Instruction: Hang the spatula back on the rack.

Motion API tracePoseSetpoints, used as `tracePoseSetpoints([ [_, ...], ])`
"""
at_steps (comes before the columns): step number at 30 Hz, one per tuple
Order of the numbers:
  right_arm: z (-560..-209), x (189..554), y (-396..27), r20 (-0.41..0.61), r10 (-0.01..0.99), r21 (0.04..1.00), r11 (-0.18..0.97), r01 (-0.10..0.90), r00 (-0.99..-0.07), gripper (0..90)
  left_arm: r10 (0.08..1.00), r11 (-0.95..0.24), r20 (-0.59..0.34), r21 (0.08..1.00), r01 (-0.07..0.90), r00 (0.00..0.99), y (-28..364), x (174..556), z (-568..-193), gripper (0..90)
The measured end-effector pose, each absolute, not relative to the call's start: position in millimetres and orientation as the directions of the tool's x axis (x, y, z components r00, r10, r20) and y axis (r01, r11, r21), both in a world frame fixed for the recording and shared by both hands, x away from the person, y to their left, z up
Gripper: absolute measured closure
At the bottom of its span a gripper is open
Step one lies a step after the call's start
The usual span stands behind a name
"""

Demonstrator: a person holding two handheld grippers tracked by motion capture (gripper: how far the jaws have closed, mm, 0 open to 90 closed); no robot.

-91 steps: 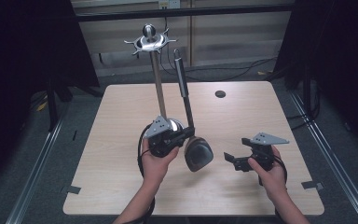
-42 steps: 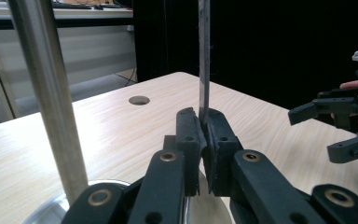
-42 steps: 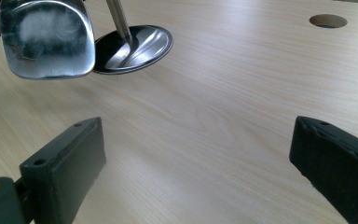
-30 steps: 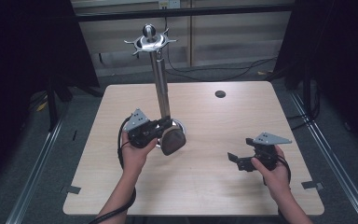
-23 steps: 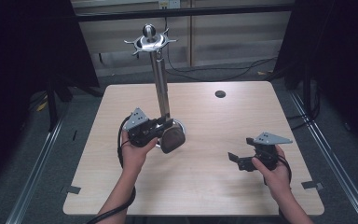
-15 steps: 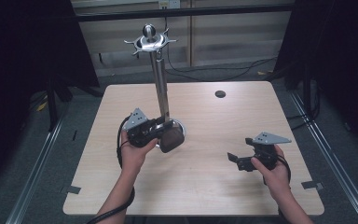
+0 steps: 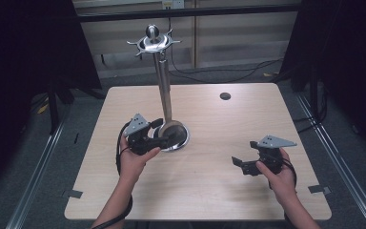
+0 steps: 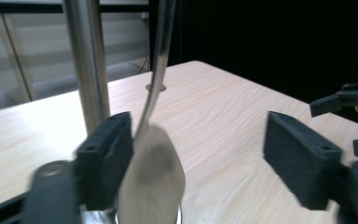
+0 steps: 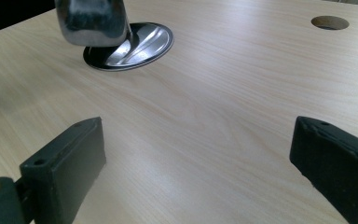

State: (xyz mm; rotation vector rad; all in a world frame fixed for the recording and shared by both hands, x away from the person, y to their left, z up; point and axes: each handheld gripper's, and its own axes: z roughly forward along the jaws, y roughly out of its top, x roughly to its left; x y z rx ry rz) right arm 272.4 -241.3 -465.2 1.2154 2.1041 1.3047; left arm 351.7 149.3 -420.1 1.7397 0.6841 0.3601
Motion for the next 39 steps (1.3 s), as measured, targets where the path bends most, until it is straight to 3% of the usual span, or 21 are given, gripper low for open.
tracePoseSetpoints([
  [8, -465.9, 272.2, -243.1, 0.117, 0.826, 0.856, 0.197, 0.477, -0.551, 3.2, 0.636, -0.179, -0.092, 0.948, 0.262, 0.766, 156.8, 343.9, -424.0, 12.5],
  [39, -474.0, 267.5, -248.9, 0.062, 0.83, 0.827, 0.268, 0.494, -0.554, 3.2, 0.672, -0.22, -0.141, 0.899, 0.378, 0.727, 181.7, 325.2, -458.6, 3.2],
])
